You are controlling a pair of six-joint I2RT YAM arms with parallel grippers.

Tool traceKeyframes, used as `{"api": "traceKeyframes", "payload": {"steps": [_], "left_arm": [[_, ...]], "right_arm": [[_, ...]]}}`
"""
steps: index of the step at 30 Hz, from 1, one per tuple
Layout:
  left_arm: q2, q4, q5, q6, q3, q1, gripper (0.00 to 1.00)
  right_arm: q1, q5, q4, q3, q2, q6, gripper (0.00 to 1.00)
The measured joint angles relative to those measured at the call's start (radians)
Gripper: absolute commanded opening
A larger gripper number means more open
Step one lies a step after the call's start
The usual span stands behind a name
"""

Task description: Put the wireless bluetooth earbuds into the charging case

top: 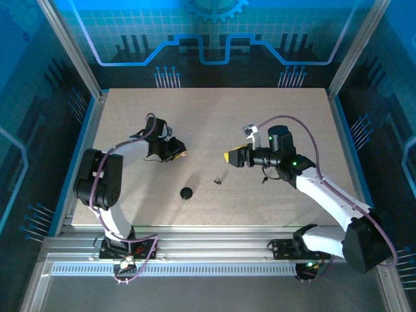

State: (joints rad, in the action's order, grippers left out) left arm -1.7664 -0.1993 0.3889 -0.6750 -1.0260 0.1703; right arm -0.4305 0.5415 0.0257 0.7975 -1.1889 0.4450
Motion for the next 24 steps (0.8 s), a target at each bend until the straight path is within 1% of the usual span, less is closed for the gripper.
{"api": "traceKeyframes", "payload": {"steps": [9, 12, 14, 16, 20, 24], "left_arm": [[0.000, -0.051, 0.012, -0.008, 0.016, -0.049, 0.17], [0.000, -0.060, 0.014, -0.008, 0.030, -0.055, 0.20], [-0.002, -0.065, 0.021, -0.008, 0.037, -0.057, 0.23], [-0.002, -0.068, 0.023, -0.008, 0.046, -0.060, 0.30], [-0.002, -0.096, 0.023, -0.015, 0.055, -0.070, 0.36], [-0.002, -0.133, 0.005, -0.008, 0.055, -0.074, 0.39]], "right_arm": [[0.000, 0.000, -0.002, -0.015, 0.000, 0.000, 0.58], [0.000, 0.000, -0.003, -0.015, 0.000, 0.000, 0.58], [0.000, 0.000, -0.003, -0.015, 0.000, 0.000, 0.58], [0.000, 0.001, -0.003, -0.015, 0.001, 0.000, 0.58], [0.000, 0.000, -0.003, -0.015, 0.002, 0.000, 0.58], [0.000, 0.000, -0.003, -0.016, 0.010, -0.001, 0.58]]}}
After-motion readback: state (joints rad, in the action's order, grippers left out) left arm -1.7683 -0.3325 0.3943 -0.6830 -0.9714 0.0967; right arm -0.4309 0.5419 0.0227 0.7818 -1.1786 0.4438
